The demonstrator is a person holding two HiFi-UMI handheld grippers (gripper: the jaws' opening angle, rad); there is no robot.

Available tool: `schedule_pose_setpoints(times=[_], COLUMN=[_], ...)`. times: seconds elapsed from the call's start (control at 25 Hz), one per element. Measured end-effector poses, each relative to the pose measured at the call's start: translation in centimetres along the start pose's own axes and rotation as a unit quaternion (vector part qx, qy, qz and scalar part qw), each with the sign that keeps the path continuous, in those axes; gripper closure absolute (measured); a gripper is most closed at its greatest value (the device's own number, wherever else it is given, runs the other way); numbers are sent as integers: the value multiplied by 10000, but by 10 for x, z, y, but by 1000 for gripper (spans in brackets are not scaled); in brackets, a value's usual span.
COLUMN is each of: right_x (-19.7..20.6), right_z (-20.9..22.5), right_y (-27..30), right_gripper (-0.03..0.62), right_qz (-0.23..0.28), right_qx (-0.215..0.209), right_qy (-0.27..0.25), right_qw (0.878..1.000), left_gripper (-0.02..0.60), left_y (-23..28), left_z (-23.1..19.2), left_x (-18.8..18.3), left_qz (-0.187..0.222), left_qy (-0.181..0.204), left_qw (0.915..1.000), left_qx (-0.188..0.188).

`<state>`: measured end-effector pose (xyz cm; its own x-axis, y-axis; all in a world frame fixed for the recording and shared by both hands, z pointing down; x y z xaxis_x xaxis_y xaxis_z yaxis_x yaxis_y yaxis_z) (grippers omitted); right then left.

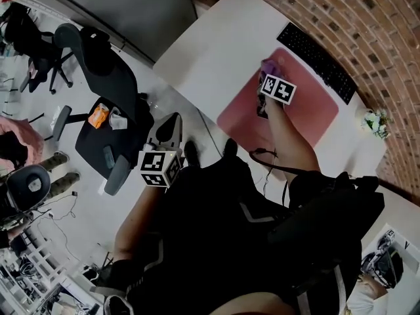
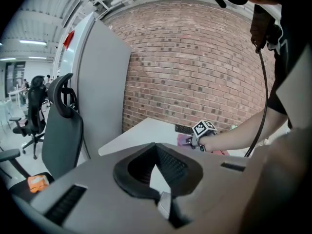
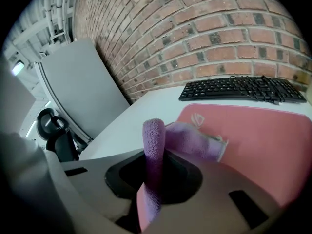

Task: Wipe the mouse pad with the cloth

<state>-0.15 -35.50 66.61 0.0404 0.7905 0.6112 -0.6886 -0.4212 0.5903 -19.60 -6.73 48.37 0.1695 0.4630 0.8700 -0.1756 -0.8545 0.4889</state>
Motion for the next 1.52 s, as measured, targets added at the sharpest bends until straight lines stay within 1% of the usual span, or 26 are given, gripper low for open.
schedule_pose_setpoints(times=[0.16,0.28,0.44,0.56,0.64,0.8,0.92,1.08,1.16,1.28,1.4,1.52], right_x=[-2,-8,-25,-39,-48,-60,-61,-48,-40,-29,-21,-13], right_z=[-13,-21,-26,-21,-9,36,79,139,166,197,221,242], right_y=[13,16,-1,-29,-55,-120,-168,-227,-255,-287,-312,-323], right_gripper=[534,534,534,534,534,534,534,534,534,534,534,534], right_qz=[-33,81,477,805,1067,1571,1867,2173,2304,2440,2452,2376], right_qx=[-164,-343,-489,-528,-463,-56,443,1154,1504,1916,2253,2494], right_qy=[82,213,330,346,377,523,641,920,1085,1293,1329,1375], right_qw=[9998,9992,9971,9948,9925,9862,9793,9649,9553,9418,9335,9287], left_gripper=[580,580,580,580,580,580,580,580,580,580,580,580], left_y=[-2,0,8,17,25,41,50,57,61,65,68,70], left_z=[-6,-6,-2,7,17,47,68,93,103,115,127,136], left_x=[1,0,-2,-6,-10,-15,-18,-19,-19,-20,-18,-17], left_qz=[-27,-47,-39,-28,-26,-54,-72,-99,-115,-142,-169,-215], left_qy=[-27,-27,58,129,217,389,534,691,745,795,826,872], left_qw=[10000,10000,9998,9991,9978,9933,9889,9831,9806,9781,9765,9753], left_qx=[-57,-6,193,415,628,1084,1382,1691,1808,1916,1985,2019])
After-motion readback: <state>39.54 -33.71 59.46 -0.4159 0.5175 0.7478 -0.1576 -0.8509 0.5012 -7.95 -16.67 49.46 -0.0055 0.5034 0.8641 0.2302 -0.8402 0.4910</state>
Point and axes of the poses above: the fingertips, and each gripper's own axes: y forward along the fingers, z to its right, x out of its underside, the point moved 2 cm from there along -y, backward along the fingers, and after that the axes turned 11 degrees about -x, right-handed, at the moved point
